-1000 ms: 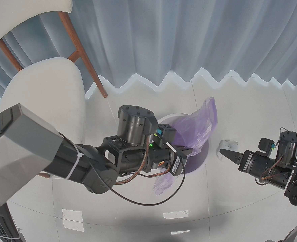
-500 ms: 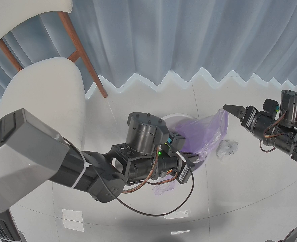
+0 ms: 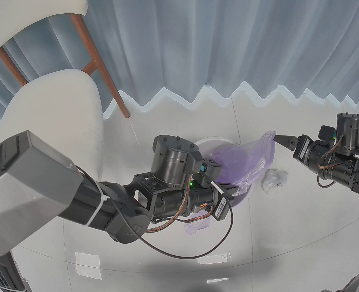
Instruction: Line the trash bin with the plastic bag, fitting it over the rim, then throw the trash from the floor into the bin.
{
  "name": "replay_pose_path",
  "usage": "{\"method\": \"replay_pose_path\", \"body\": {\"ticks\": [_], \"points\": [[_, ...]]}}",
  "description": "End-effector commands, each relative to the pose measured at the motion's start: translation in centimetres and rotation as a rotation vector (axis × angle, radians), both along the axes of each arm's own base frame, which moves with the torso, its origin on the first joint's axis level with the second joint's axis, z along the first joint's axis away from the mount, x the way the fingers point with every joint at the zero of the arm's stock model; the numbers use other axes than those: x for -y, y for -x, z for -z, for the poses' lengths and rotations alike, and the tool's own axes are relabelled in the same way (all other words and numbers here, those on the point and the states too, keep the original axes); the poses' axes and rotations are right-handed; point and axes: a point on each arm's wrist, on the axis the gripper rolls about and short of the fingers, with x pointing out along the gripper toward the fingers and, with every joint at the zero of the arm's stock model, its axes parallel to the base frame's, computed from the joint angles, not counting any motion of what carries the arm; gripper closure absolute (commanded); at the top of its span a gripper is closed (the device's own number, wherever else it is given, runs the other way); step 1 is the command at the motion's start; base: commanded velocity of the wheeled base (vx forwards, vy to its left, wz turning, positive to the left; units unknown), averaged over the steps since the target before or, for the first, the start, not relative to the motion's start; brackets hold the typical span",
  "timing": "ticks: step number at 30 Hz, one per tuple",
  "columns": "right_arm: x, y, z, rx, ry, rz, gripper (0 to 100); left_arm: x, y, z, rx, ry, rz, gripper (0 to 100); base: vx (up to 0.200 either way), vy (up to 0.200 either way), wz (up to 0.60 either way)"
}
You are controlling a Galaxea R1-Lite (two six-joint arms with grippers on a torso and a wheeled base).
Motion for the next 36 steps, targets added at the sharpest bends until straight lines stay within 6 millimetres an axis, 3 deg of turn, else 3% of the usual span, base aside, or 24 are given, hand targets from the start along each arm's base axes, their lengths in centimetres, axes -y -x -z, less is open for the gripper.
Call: {"method": "replay_pose_path", "body": {"ticks": [1,11,17,30,36], "points": [[-0.2,-0.9,1.5,-0.037,0.046,-0.002,0,0.0,0.0,-0.1,-0.002,0.004,-0.013,100,0.000,0.000,0.00],[-0.4,-1.6,2.7,-0.066,0.085,-0.003,0,-0.1,-0.1,-0.2,0.000,0.008,-0.018,100,0.000,0.000,0.00],[-0.8,-1.1,2.4,-0.058,0.091,-0.021,0,-0.2,-0.2,-0.3,-0.006,0.016,-0.028,100,0.000,0.000,0.00],[-1.1,1.8,2.1,-0.060,0.129,-0.068,0,-0.3,-0.4,-0.4,-0.001,0.012,-0.076,100,0.000,0.000,0.00],[-0.7,2.8,3.9,-0.135,0.160,-0.075,0,-0.4,-0.4,-0.5,-0.004,0.017,-0.081,100,0.000,0.000,0.00]]}}
